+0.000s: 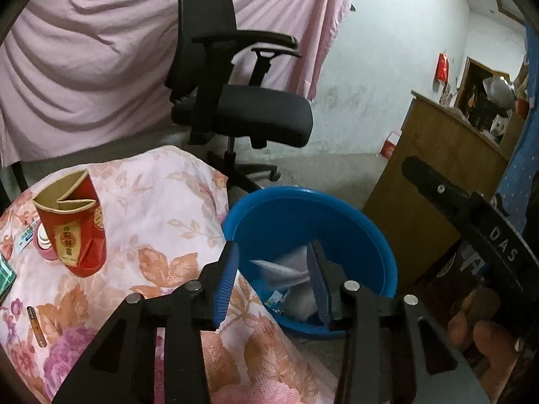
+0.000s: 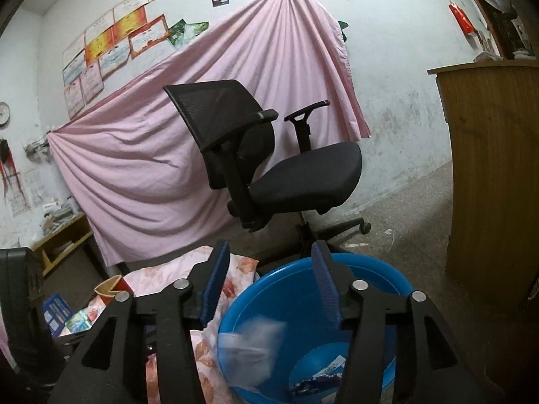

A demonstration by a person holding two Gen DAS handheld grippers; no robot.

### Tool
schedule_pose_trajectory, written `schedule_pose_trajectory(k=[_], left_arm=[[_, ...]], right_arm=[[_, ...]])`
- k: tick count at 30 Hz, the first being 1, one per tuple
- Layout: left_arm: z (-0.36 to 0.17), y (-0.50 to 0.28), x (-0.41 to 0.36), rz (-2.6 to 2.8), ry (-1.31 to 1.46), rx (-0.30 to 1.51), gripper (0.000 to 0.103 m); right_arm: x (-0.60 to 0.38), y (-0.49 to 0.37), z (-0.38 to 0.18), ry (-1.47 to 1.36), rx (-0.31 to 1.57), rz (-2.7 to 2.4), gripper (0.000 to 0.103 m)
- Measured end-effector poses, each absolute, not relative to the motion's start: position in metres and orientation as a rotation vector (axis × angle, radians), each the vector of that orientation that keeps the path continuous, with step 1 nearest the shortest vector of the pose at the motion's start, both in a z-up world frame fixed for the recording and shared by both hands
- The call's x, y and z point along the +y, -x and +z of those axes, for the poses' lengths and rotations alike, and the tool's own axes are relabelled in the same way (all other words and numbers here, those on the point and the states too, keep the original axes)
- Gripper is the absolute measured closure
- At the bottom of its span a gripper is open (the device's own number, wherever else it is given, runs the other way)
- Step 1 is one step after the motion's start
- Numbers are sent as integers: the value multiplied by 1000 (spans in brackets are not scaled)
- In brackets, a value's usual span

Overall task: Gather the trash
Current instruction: 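Carry the grey mask to the blue basin and open the left gripper, then move both tools back toward the table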

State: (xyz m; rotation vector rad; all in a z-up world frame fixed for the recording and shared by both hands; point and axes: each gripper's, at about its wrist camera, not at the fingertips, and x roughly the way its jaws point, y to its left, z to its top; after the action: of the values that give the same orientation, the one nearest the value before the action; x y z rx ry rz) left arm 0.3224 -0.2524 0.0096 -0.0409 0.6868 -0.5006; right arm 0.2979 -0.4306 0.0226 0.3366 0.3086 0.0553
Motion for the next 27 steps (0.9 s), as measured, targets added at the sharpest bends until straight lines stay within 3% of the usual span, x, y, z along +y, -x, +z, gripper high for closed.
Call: schedule_pose_trajectory(k=[5, 9, 12, 15, 17, 20, 22, 27], left_arm=[[16, -316, -239, -472, 64, 643, 61], [29, -306, -221, -426, 87, 568, 54], [40, -298, -204, -391, 100, 503, 50], [52, -289, -187, -348, 117, 433, 42], [59, -287, -176, -324, 125, 398, 25], [69, -276, -158, -267, 141, 321, 8], [73, -268, -144, -238, 154, 279, 2], [76, -254, -109, -160, 181, 211, 2]], right_arm=[[-425, -297, 24, -313, 297, 61, 48], [-419, -292, 31, -286, 253, 60, 31], [-413, -287, 37, -272, 212, 62, 25], [-405, -284, 43, -256, 182, 66, 19], [-397, -283, 46, -242, 167, 70, 14], [-385, -279, 50, -218, 133, 79, 2], [-375, -275, 53, -203, 96, 87, 0], [-351, -265, 61, -173, 22, 128, 0]])
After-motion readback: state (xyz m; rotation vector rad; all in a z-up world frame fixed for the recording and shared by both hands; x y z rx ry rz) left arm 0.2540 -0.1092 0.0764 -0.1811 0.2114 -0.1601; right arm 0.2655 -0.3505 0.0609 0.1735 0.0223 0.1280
